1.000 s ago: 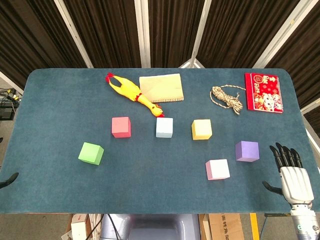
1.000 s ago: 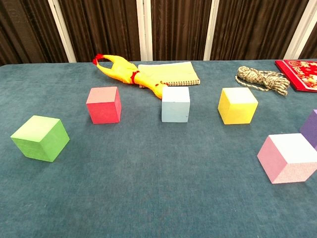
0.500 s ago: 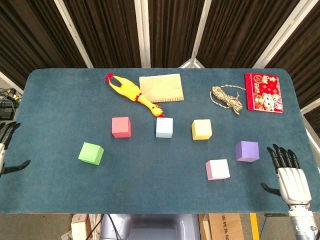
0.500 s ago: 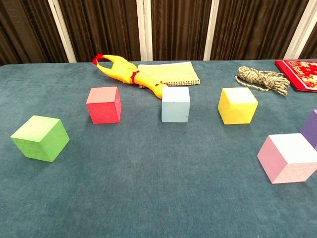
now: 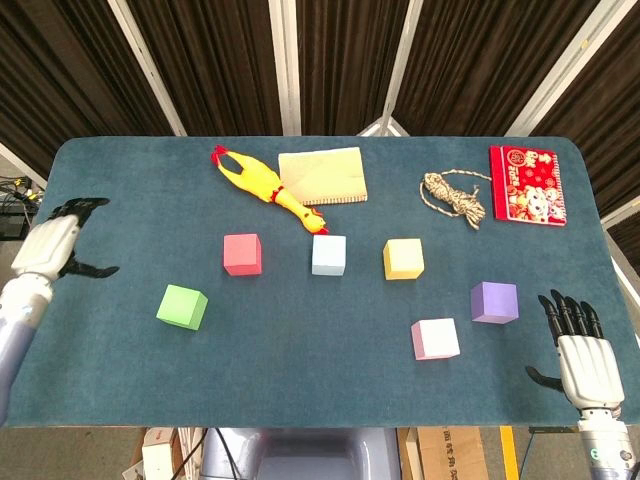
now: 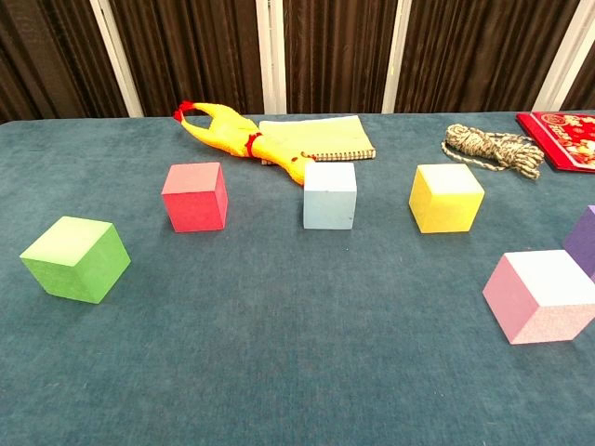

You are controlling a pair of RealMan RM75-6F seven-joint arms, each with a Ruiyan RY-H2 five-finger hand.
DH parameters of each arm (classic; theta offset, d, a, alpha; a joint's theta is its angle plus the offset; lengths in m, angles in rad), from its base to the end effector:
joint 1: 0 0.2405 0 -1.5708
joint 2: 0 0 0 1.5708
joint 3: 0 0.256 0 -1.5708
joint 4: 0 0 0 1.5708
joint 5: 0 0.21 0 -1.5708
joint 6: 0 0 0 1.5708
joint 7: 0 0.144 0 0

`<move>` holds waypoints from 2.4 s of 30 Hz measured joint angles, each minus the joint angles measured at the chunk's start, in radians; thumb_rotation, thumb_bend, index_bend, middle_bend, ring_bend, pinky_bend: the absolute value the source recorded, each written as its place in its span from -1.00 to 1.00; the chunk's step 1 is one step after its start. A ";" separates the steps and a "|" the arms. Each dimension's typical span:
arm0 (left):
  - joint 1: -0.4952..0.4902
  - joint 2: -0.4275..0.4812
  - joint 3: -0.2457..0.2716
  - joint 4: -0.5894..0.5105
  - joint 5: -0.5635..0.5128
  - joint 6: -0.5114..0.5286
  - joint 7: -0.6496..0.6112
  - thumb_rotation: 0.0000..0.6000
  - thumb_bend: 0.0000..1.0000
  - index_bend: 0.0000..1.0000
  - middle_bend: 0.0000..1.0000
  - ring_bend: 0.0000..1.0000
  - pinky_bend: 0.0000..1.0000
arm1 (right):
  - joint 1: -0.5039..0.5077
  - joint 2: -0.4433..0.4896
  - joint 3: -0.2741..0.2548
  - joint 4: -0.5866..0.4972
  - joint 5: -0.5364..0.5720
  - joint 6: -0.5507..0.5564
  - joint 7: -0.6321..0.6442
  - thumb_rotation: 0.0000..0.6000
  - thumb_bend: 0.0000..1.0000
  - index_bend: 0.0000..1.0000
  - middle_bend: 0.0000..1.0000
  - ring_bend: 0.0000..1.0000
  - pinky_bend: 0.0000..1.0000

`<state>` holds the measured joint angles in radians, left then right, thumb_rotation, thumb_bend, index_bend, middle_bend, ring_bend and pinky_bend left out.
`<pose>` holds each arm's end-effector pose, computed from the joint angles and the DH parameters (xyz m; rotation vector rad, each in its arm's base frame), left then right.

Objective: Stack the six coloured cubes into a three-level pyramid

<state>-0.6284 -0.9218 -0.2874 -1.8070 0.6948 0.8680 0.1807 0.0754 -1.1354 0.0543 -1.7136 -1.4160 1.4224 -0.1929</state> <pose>-0.2178 0.3518 0.1776 -1.3914 -1.2480 -0.8030 -0.3041 -0.1765 0.1406 1.3890 -0.9381 0.7681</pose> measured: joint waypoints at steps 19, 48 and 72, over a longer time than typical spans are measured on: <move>-0.432 -0.385 0.097 0.220 -0.533 0.046 0.454 1.00 -0.90 -0.68 -0.81 -1.00 -1.00 | 0.020 -0.025 0.020 0.034 0.061 -0.038 -0.021 1.00 -0.74 -0.86 -1.00 -0.94 -0.98; -0.497 -0.679 0.054 0.437 -0.525 0.107 0.519 1.00 -0.61 -0.49 -0.57 -1.00 -1.00 | 0.025 -0.022 0.028 0.050 0.073 -0.039 0.004 1.00 -0.74 -0.86 -1.00 -0.94 -0.98; -0.510 -0.728 0.007 0.452 -0.508 0.177 0.594 1.00 -0.51 -0.43 -0.45 -0.99 -1.00 | 0.027 -0.021 0.031 0.050 0.082 -0.041 0.005 1.00 -0.74 -0.86 -1.00 -0.94 -0.98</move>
<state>-1.1384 -1.6500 -0.2802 -1.3549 0.1866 1.0452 0.7747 0.1026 -1.1566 0.0856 -1.6635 -1.3336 1.3818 -0.1883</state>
